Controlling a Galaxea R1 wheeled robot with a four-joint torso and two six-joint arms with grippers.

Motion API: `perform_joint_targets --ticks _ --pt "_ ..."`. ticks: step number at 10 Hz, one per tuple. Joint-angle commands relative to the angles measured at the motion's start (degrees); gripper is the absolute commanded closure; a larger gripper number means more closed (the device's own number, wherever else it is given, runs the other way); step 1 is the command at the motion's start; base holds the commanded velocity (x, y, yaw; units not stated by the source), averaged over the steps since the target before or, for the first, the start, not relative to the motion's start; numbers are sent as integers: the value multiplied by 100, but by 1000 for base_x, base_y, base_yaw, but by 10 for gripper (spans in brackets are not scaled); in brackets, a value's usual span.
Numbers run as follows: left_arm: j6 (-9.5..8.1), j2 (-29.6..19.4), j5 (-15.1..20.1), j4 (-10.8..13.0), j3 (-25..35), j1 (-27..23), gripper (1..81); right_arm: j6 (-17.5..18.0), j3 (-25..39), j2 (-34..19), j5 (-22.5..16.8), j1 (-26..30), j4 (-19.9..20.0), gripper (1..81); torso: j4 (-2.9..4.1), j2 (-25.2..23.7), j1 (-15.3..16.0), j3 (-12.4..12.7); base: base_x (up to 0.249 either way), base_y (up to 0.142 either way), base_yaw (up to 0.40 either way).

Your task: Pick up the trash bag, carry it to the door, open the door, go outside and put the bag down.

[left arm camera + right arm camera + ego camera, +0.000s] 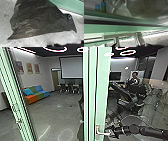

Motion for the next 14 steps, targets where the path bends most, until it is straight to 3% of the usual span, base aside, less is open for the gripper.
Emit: perform_joint_targets --ticks 1,6,10,14 --pt "16 -98 330 -51 -16 -358 811 134 -90 152 -61 927 44 10 0 0 0 0 0 0 0" --pt "16 -80 322 -51 -43 -341 811 459 -398 521 -158 725 35 10 0 4 0 0 0 0 0" --pt "16 -98 322 -51 -51 -315 811 547 -600 494 -167 725 35 10 0 4 2 0 0 0 0" --pt "16 -80 322 -42 -60 -315 811 635 -899 820 -167 453 36 10 0 4 4 0 0 0 0"
